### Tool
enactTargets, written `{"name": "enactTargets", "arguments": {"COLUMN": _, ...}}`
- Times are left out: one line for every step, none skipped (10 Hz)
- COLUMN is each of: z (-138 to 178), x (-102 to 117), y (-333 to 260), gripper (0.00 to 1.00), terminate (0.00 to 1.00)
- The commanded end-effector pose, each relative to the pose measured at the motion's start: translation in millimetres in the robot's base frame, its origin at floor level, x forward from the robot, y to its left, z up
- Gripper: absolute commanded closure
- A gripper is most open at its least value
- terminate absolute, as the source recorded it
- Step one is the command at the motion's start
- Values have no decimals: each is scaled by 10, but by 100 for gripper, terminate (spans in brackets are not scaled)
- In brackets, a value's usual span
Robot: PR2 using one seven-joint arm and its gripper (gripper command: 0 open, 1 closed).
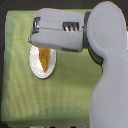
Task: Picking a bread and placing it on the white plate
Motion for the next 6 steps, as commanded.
{"name": "enactTargets", "arguments": {"z": 668, "x": 272, "y": -385, "gripper": 0, "terminate": 0}}
{"name": "enactTargets", "arguments": {"z": 767, "x": 286, "y": -493, "gripper": 0, "terminate": 0}}
{"name": "enactTargets", "arguments": {"z": 917, "x": 268, "y": -589, "gripper": 0, "terminate": 0}}
{"name": "enactTargets", "arguments": {"z": 953, "x": 260, "y": -626, "gripper": 0, "terminate": 0}}
{"name": "enactTargets", "arguments": {"z": 1005, "x": 255, "y": -752, "gripper": 0, "terminate": 0}}
{"name": "enactTargets", "arguments": {"z": 1029, "x": 252, "y": -874, "gripper": 0, "terminate": 0}}
